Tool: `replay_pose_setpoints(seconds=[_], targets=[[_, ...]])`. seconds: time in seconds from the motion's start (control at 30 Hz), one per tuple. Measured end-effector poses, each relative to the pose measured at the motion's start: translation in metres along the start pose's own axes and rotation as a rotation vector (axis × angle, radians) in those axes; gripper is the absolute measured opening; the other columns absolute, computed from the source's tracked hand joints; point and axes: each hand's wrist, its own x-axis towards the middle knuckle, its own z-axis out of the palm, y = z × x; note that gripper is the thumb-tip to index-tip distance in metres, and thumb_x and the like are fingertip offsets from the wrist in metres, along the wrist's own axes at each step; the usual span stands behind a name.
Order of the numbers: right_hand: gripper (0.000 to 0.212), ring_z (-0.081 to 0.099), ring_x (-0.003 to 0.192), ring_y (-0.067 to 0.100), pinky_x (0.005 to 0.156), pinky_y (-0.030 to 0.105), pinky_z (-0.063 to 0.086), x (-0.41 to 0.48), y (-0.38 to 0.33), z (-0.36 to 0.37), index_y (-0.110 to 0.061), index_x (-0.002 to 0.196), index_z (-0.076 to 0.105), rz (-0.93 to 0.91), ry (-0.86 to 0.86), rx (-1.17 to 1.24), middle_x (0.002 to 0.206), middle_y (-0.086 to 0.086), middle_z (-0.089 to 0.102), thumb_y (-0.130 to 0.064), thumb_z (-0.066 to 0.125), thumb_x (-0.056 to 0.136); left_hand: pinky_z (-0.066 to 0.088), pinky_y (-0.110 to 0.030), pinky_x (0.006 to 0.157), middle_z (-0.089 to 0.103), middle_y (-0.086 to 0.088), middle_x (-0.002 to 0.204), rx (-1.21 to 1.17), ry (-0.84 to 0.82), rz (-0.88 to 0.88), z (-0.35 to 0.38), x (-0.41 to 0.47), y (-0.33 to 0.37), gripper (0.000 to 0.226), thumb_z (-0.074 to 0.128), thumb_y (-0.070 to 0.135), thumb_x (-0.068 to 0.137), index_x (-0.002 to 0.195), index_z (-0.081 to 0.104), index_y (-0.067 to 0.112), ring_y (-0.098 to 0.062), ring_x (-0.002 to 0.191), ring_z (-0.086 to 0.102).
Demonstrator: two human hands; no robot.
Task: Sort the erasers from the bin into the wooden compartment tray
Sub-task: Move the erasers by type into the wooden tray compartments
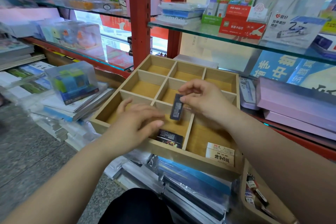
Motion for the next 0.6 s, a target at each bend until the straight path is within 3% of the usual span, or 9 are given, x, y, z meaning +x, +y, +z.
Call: replay_pose_setpoints(seconds=[0.1, 0.17, 0.27, 0.37, 0.47, 0.6], targets=[[0.015, 0.057, 0.096, 0.015, 0.088, 0.028, 0.046, 0.008, -0.013, 0.010, -0.010, 0.096, 0.066, -0.127, -0.165, -0.485, 0.102, 0.003, 0.064, -0.005, 0.057, 0.084, 0.009, -0.009, 0.100, 0.044, 0.025, 0.113, -0.013, 0.000, -0.042, -0.001, -0.019, -0.001, 0.093, 0.023, 0.091, 0.059, 0.123, 0.052, 0.029, 0.013, 0.106, 0.033], [0.018, 0.055, 0.099, 0.013, 0.090, 0.030, 0.045, 0.012, -0.016, 0.016, -0.013, 0.098, 0.067, -0.139, -0.336, -0.723, 0.108, 0.002, 0.065, -0.008, 0.054, 0.086, 0.014, -0.018, 0.100, 0.046, 0.018, 0.121, 0.096, -0.067, -0.059, -0.002, -0.022, 0.000, 0.112, 0.018, 0.095, 0.050, 0.130, 0.049, 0.023, 0.004, 0.112, 0.034], [0.023, 0.057, 0.104, 0.018, 0.087, 0.029, 0.044, 0.013, -0.017, 0.024, -0.015, 0.105, 0.066, -0.121, -0.433, -0.881, 0.112, 0.003, 0.064, -0.009, 0.051, 0.088, 0.009, -0.018, 0.101, 0.052, 0.008, 0.131, 0.172, -0.109, -0.070, -0.001, -0.021, 0.002, 0.118, 0.011, 0.096, 0.048, 0.132, 0.048, 0.022, -0.007, 0.122, 0.040], [0.032, 0.055, 0.107, 0.022, 0.087, 0.029, 0.042, 0.008, -0.011, 0.029, -0.016, 0.118, 0.059, -0.164, -0.458, -0.998, 0.118, 0.006, 0.062, -0.010, 0.048, 0.089, -0.001, -0.022, 0.104, 0.047, 0.009, 0.137, 0.253, -0.158, -0.085, -0.001, -0.018, 0.007, 0.122, 0.013, 0.096, 0.041, 0.137, 0.040, 0.025, -0.010, 0.134, 0.029], [0.033, 0.051, 0.114, 0.021, 0.095, 0.029, 0.039, 0.002, -0.010, 0.023, -0.016, 0.122, 0.056, -0.178, -0.370, -0.880, 0.123, 0.006, 0.059, -0.010, 0.045, 0.091, -0.021, -0.027, 0.102, 0.037, 0.017, 0.142, 0.364, -0.213, -0.077, -0.002, -0.016, 0.018, 0.113, 0.009, 0.083, 0.043, 0.142, 0.027, 0.031, -0.007, 0.140, 0.009], [0.029, 0.046, 0.117, 0.015, 0.089, 0.019, 0.030, -0.010, -0.004, -0.006, -0.017, 0.113, 0.061, -0.159, 0.038, -0.663, 0.122, 0.000, 0.059, -0.010, 0.043, 0.092, -0.037, -0.038, 0.089, 0.023, 0.017, 0.149, 0.470, -0.273, -0.049, 0.002, -0.010, 0.022, 0.135, -0.016, 0.092, 0.027, 0.144, 0.016, 0.031, -0.007, 0.141, -0.004]])
